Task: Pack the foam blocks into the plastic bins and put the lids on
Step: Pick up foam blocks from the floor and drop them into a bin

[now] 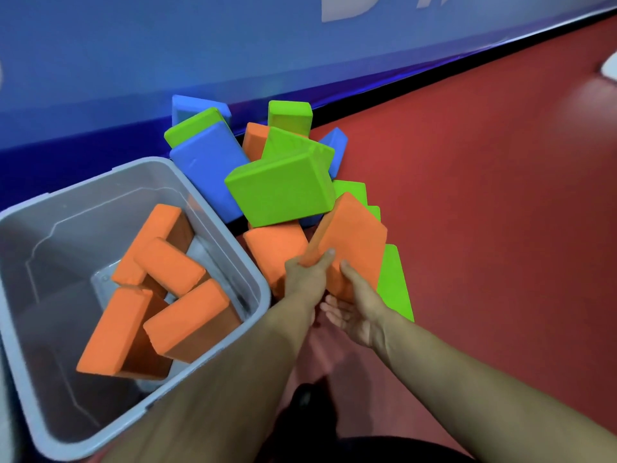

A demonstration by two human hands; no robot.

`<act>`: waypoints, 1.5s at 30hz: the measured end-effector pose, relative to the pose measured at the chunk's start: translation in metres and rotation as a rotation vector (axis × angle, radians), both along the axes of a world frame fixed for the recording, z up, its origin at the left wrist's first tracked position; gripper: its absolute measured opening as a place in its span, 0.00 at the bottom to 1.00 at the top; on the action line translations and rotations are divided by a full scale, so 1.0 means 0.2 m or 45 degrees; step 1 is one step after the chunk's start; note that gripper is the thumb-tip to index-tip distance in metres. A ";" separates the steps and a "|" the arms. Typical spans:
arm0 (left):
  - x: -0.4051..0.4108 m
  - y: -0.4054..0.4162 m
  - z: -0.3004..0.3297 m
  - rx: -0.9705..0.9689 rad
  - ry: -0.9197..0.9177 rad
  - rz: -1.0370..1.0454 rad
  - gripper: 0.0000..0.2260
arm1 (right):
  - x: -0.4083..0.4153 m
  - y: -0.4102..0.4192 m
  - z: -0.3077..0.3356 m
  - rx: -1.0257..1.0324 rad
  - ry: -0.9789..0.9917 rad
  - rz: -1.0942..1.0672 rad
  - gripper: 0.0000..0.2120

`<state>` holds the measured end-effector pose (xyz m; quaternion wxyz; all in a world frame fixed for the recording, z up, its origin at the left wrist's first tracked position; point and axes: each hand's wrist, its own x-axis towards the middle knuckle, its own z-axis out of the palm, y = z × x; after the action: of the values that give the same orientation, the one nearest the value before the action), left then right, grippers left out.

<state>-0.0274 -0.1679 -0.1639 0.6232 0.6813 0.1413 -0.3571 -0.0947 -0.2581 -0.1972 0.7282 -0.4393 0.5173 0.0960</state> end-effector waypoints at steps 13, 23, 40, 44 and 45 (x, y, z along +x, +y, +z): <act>0.16 0.07 -0.01 0.342 -0.316 0.087 0.29 | 0.61 -0.28 0.30 -1.552 -0.331 0.612 0.43; 0.24 0.15 -0.02 0.258 -0.335 0.092 0.18 | 1.04 -0.36 0.24 -1.195 -0.323 0.609 0.49; 0.20 0.48 0.42 0.258 -0.584 -0.052 0.37 | 0.61 0.10 0.76 -1.628 -0.615 0.414 0.38; 0.21 0.72 0.52 0.279 -0.665 -0.059 0.33 | 0.49 0.33 0.89 -1.557 -0.768 0.079 0.34; 0.22 0.79 0.54 0.291 -0.679 -0.063 0.33 | 0.47 0.39 0.91 -1.528 -0.797 0.008 0.33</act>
<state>0.0170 -0.0096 -0.0563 0.5487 0.8201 -0.0050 -0.1622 0.0003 -0.1807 -0.0148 0.4733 -0.7761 0.2444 -0.3375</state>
